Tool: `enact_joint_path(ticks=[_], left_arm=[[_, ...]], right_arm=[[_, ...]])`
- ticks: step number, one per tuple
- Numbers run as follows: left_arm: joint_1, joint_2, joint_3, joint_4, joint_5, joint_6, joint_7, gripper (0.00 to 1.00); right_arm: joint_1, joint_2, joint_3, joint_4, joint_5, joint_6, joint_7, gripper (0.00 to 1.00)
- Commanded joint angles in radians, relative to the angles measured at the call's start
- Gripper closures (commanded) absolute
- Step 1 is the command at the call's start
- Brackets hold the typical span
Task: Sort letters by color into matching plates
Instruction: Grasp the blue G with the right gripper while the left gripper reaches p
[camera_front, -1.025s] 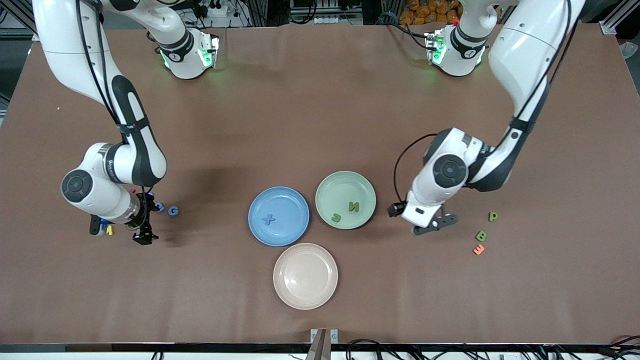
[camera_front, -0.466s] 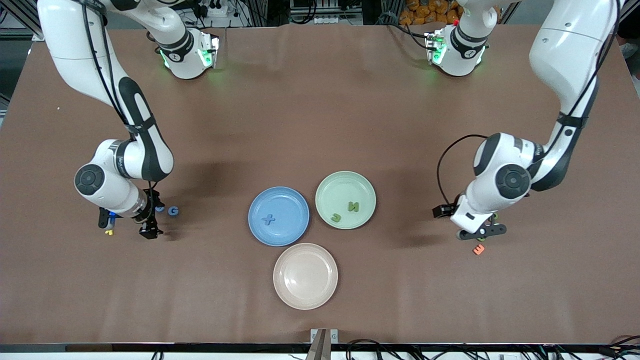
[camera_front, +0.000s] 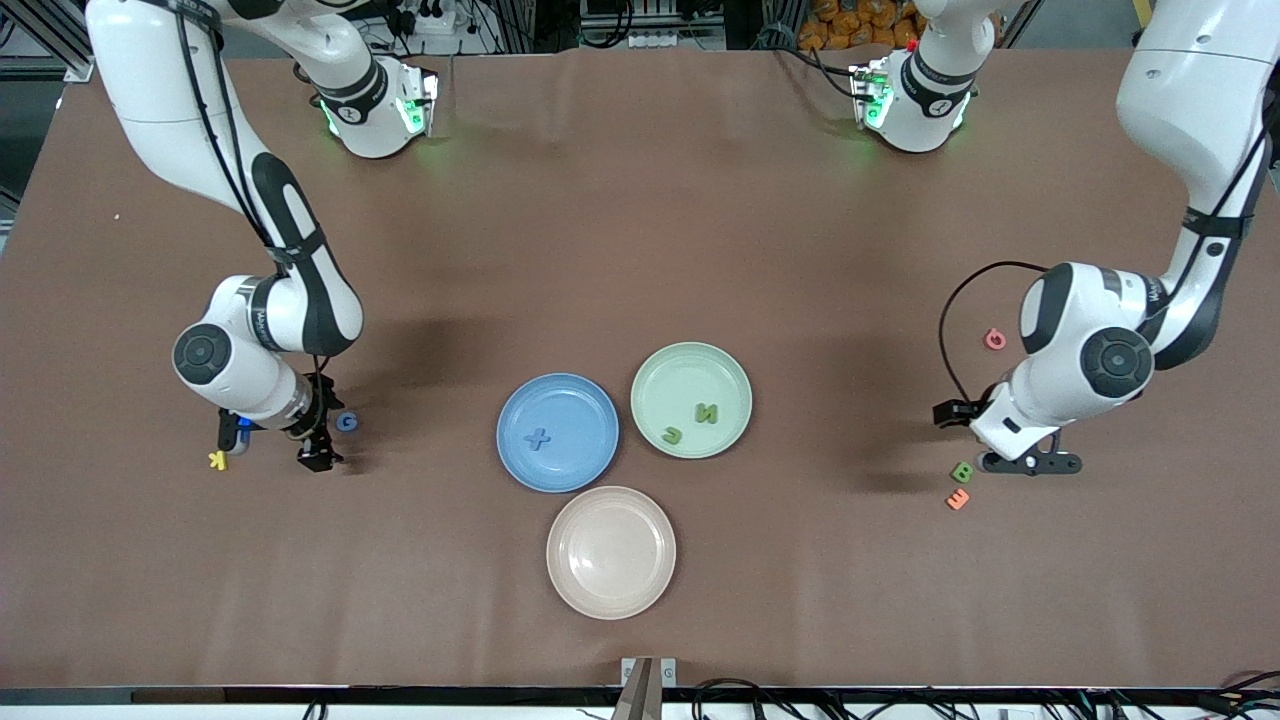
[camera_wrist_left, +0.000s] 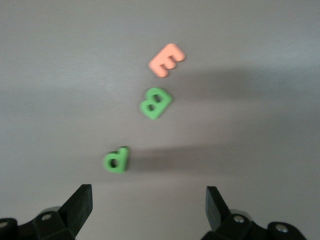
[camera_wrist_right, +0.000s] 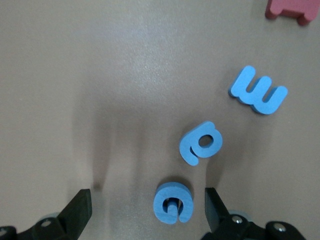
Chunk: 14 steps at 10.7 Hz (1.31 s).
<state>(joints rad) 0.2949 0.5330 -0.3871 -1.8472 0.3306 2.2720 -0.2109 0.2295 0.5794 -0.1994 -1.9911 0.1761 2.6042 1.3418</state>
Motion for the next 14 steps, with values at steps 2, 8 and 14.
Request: enact_joint_path(ticks=[2,8,14], left_arm=[[0.073,0.001,-0.012,-0.029,0.108,0.009,0.108,0.0],[0.125,0.057,-0.015,-0.033,0.107,0.093,0.246,0.0],[0.125,0.105,-0.013,-0.033,0.108,0.153,0.249,0.0]], right_arm=[[0.004,-0.032,0.012,-0.051,0.006,0.039,0.01,0.0],[0.001,-0.03,0.015,-0.075,0.006,0.04,-0.078,0.24],[-0.001,-0.035,0.017,-0.081,0.008,0.037,-0.135,0.51]])
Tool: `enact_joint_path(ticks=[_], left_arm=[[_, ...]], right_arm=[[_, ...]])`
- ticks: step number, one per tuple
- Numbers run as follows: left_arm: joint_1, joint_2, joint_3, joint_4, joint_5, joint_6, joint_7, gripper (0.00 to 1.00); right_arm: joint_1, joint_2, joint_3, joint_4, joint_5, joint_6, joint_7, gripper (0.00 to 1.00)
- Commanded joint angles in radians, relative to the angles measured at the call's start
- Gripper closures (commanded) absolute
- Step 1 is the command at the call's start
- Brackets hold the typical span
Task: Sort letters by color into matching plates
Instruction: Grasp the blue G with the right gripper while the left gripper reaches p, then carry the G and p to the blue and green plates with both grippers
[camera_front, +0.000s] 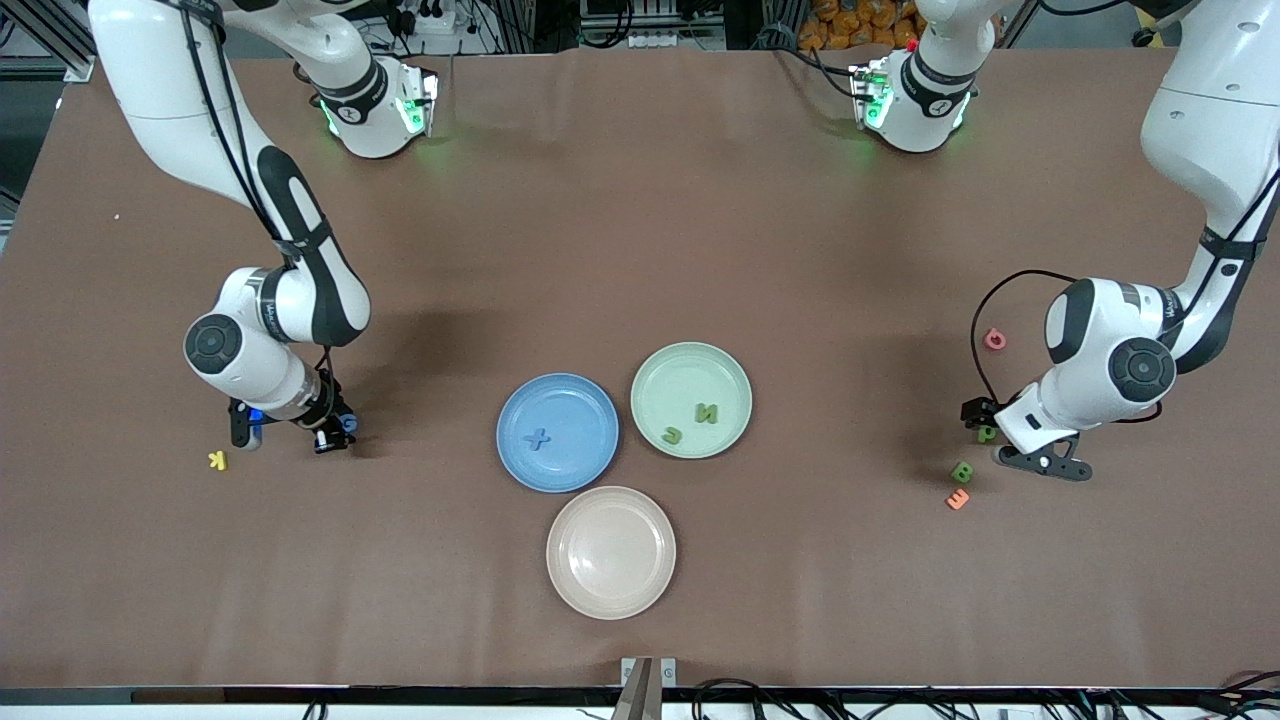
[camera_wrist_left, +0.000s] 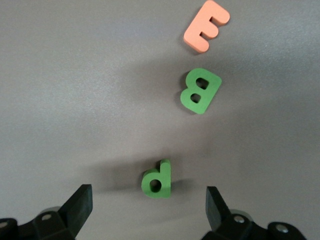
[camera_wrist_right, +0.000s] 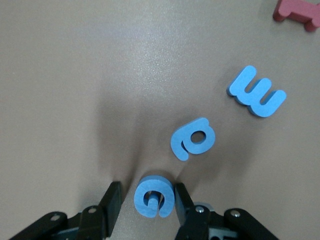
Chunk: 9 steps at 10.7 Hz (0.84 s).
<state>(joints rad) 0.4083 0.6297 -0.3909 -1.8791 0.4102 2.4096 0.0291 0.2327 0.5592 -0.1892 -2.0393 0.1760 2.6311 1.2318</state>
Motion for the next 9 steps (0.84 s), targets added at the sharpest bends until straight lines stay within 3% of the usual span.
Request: enact_joint_path(ticks=[1,3,6,8,9], left_arm=[[0.012,0.015,-0.008,-0.003,0.028,0.034,0.009,0.0],[0.014,0.024,-0.008,0.0,0.028,0.042,0.009,0.0],[0.027,0.035,-0.009,0.001,0.027,0.051,0.009,0.0],[0.027,0.035,-0.009,0.001,0.027,0.054,0.009,0.0],[0.029,0.035,-0.009,0.001,0.012,0.054,-0.003,0.11]], right_arm=[[-0.003,-0.015,0.007,-0.033,0.008,0.01,-0.026,0.57],[-0.004,-0.013,0.02,-0.032,0.008,0.0,-0.07,0.8],[-0.003,-0.018,0.021,-0.019,0.003,-0.028,-0.297,0.84],[-0.001,-0.042,0.045,0.007,0.002,-0.029,-0.433,0.93],[-0.001,-0.054,0.056,0.027,0.002,-0.037,-0.51,0.97]])
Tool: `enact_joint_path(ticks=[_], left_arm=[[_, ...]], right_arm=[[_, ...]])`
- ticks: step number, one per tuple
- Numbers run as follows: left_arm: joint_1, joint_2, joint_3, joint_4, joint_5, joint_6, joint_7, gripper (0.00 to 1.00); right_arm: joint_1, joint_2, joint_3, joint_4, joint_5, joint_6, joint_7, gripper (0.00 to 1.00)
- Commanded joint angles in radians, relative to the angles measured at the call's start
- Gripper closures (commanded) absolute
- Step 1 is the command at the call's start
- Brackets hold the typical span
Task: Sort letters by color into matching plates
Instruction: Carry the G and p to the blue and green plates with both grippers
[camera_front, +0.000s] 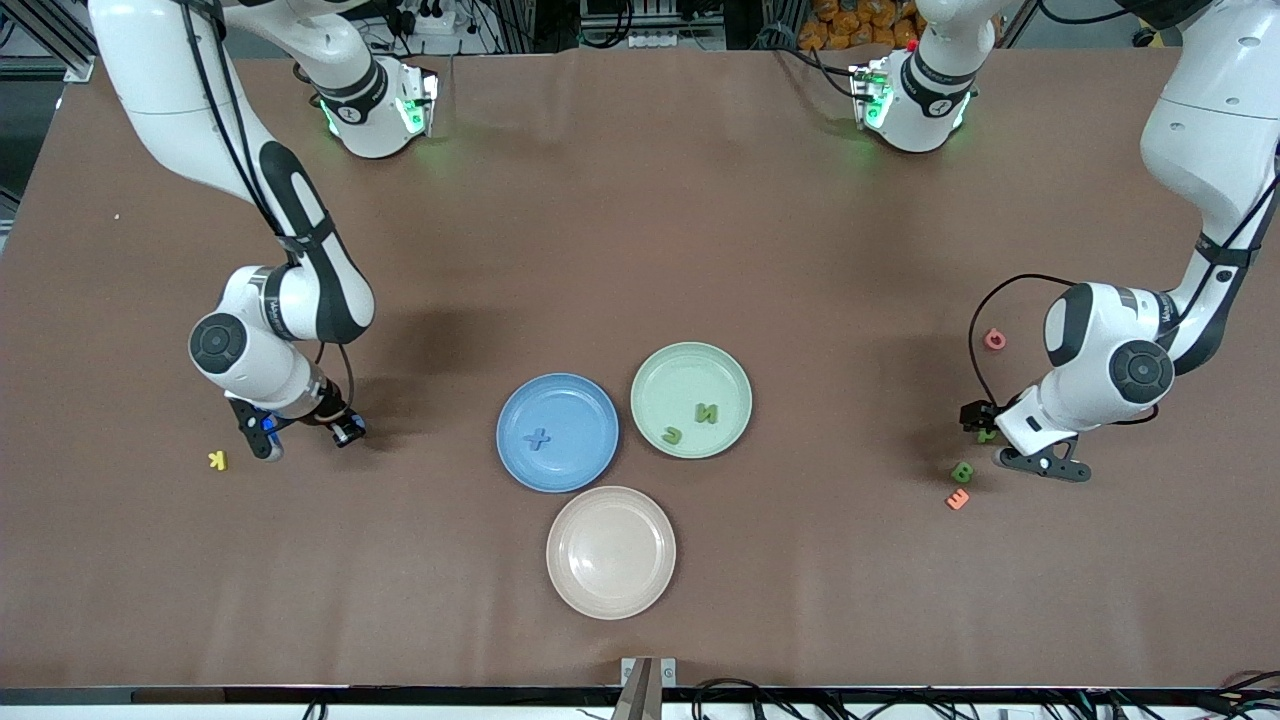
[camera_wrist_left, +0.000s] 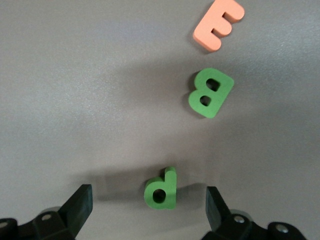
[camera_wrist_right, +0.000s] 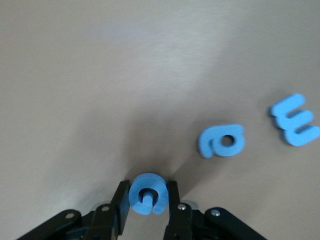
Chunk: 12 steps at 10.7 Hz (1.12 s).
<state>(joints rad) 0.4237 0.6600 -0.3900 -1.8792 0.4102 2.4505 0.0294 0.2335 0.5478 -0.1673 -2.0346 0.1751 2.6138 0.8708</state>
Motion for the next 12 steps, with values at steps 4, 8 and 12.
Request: enact_joint_path(ticks=[4,8,12], left_arm=[[0.0,0.004,-0.012,-0.001,-0.039,0.024,-0.108,1.0],[-0.009,0.001,-0.013,-0.001,-0.041,0.024,-0.14,1.0],[-0.017,-0.037,-0.071,0.003,-0.042,0.015,-0.291,1.0]], right_arm=[[0.029,-0.042,0.077,0.138,-0.012,-0.11,-0.531,0.98],[0.136,-0.014,0.078,0.226,-0.016,-0.15,-0.763,0.98],[0.266,0.107,0.089,0.403,-0.006,-0.193,-0.763,0.98]])
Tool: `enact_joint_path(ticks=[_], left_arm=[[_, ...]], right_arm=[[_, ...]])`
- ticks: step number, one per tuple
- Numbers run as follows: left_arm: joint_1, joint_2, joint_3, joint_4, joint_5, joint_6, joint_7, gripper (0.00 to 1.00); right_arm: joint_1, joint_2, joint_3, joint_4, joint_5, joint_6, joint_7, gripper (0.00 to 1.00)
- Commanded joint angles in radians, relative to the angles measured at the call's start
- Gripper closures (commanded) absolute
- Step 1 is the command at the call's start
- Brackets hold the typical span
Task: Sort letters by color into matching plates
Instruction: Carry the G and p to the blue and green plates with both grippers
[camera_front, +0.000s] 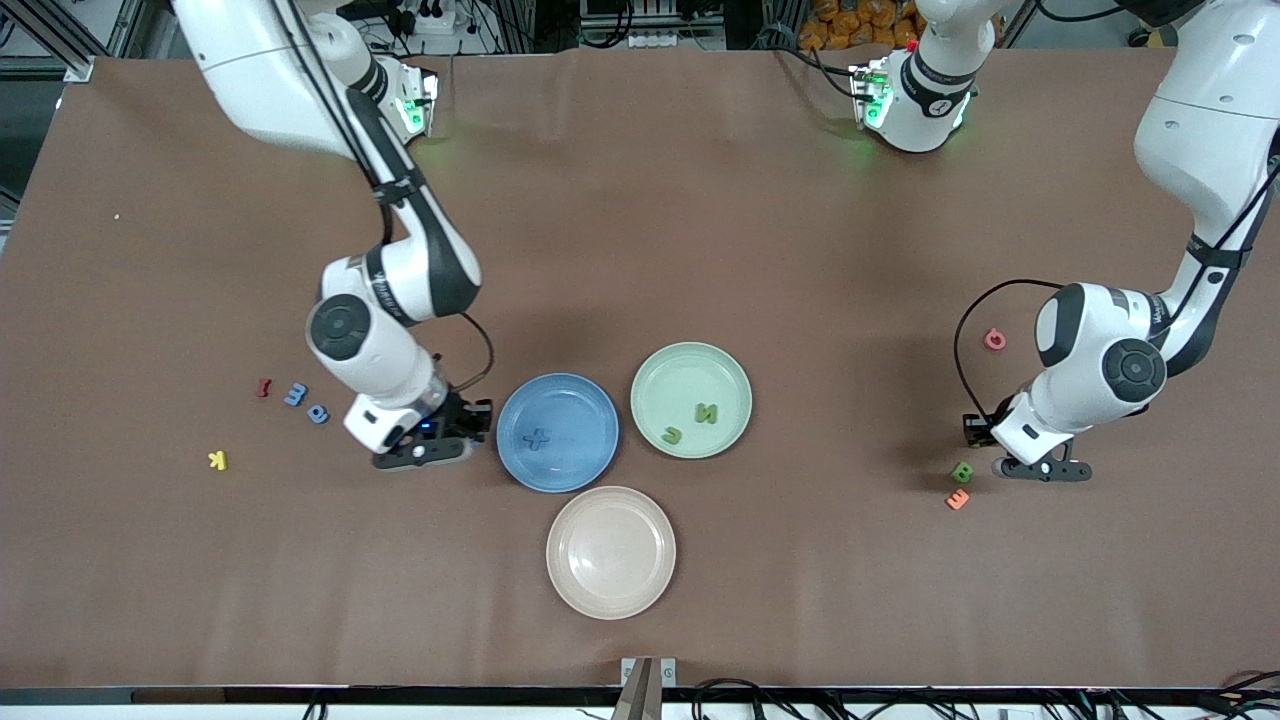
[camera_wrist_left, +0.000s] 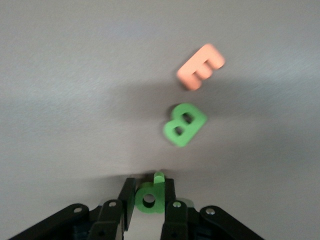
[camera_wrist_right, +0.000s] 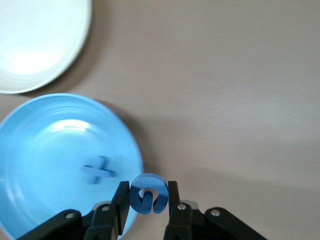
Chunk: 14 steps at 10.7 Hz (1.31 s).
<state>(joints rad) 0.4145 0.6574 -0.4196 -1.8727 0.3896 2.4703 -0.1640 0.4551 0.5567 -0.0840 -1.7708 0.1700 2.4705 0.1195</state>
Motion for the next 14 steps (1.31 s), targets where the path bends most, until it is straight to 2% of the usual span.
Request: enact_joint_path(ticks=[1,3,5,6,9,14], left_arm=[[-0.008,-0.041,-0.074,-0.003,-0.021,-0.013,-0.165,1.0],[-0.016,-0.044,-0.14,0.0,-0.021,-0.033,-0.303,1.0],[-0.087,-0.044,-0.171,0.006,-0.021,-0.043,-0.464,1.0],[-0.144,-0.042,-0.17,0.024,-0.021,-0.057,-0.55,1.0],[-0.331,-0.021,-0.166,0.096,-0.02,-0.071,-0.814,1.0],[-0.483,0.004,-0.159,0.15,-0.015,-0.071,-0.956,1.0]], right_arm=[[0.051,0.12,0.016,0.169,-0.001,-0.054,-0.012,0.97],[0.088,0.147,0.017,0.177,-0.01,-0.053,-0.007,0.83],[0.094,0.157,0.017,0.182,-0.024,-0.048,-0.024,0.16],[0.088,0.155,0.017,0.185,-0.032,-0.048,-0.03,0.0],[0.06,0.137,0.01,0.191,-0.029,-0.068,-0.084,0.0],[-0.088,0.082,0.007,0.179,-0.029,-0.149,-0.303,0.0]])
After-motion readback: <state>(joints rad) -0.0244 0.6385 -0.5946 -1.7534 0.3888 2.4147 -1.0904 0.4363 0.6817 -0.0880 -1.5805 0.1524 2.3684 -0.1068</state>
